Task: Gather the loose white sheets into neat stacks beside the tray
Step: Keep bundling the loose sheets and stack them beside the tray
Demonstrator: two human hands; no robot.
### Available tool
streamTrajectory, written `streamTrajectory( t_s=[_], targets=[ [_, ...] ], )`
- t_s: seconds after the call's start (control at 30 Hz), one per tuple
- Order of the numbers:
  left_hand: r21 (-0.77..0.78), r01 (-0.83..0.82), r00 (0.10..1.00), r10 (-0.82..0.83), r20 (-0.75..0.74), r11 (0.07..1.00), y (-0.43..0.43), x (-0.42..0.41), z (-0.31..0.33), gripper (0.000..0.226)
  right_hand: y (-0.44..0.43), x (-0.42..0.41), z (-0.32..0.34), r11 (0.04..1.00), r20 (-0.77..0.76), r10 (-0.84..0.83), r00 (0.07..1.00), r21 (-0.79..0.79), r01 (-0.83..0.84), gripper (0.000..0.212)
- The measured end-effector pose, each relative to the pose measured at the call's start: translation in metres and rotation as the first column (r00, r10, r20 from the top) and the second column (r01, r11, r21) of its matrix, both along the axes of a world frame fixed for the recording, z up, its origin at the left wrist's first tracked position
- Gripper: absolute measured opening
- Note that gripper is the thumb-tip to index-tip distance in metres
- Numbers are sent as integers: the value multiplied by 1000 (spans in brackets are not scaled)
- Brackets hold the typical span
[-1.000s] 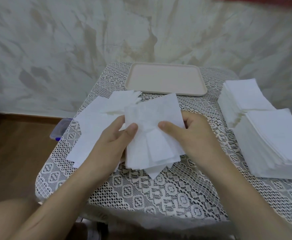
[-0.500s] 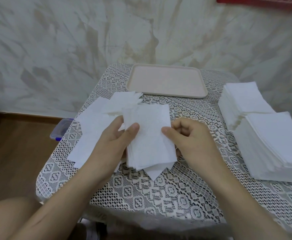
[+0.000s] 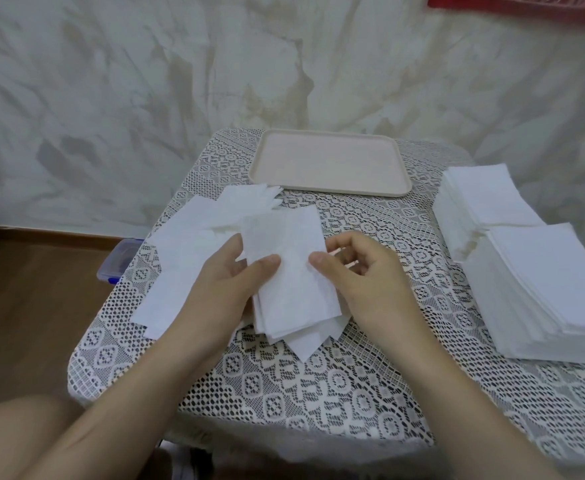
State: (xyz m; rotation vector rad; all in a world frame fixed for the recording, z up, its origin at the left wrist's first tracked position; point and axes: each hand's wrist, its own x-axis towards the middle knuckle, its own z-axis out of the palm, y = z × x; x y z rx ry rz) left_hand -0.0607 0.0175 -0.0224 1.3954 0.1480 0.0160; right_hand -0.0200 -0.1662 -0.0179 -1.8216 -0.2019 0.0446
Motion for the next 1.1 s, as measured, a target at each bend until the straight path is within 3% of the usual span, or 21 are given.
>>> streamTrajectory(
  t_s=[0.1,0.13,0.2,0.27,0.37,0.47,0.57,0.63,0.77,0.87,0.93,1.03,1.1],
  targets=[
    [-109,-56,998,56,-4,992,0,2,4,30,-3,-2,4,988,-157,113,981,-84,-128,39],
    [-151,-66,998,66,-10,986,1,3,6,29,-4,-3,5,978,-209,180,961,-68,-198,40],
    [-200,-68,998,69,-1,978,4,5,6,29,-4,-5,7,967,-231,239,943,-29,-252,25],
    [-188,-76,996,85,40,979,12,8,7,35,-4,-2,8,981,-174,195,965,34,-192,14],
    [-21,-89,986,91,140,996,29,12,8,33,-5,4,11,985,-13,117,993,127,-114,9],
    [240,-81,979,31,203,968,43,10,8,36,1,4,9,984,59,124,991,119,-130,9],
    [514,-55,987,-33,159,856,45,9,-1,38,12,-3,-8,972,28,222,975,-80,-219,15],
    [591,-71,983,-44,178,803,41,10,-8,38,16,-6,-16,954,59,236,970,-205,-219,24],
    [440,-89,979,-2,203,894,41,9,-8,50,16,-6,-16,970,127,216,968,-141,-198,17],
    [395,-63,983,-13,186,916,42,8,-7,46,17,-5,-16,954,136,216,967,-240,-179,16],
    [315,-67,982,7,187,947,42,8,-5,39,17,-3,-13,962,140,187,972,-225,-153,15],
    [45,-29,988,22,152,999,40,8,-6,32,16,-3,-1,995,63,84,994,42,-87,15],
    [-85,-51,990,62,130,995,35,8,-8,32,16,-5,3,981,-58,121,991,160,-110,17]
  ],
)
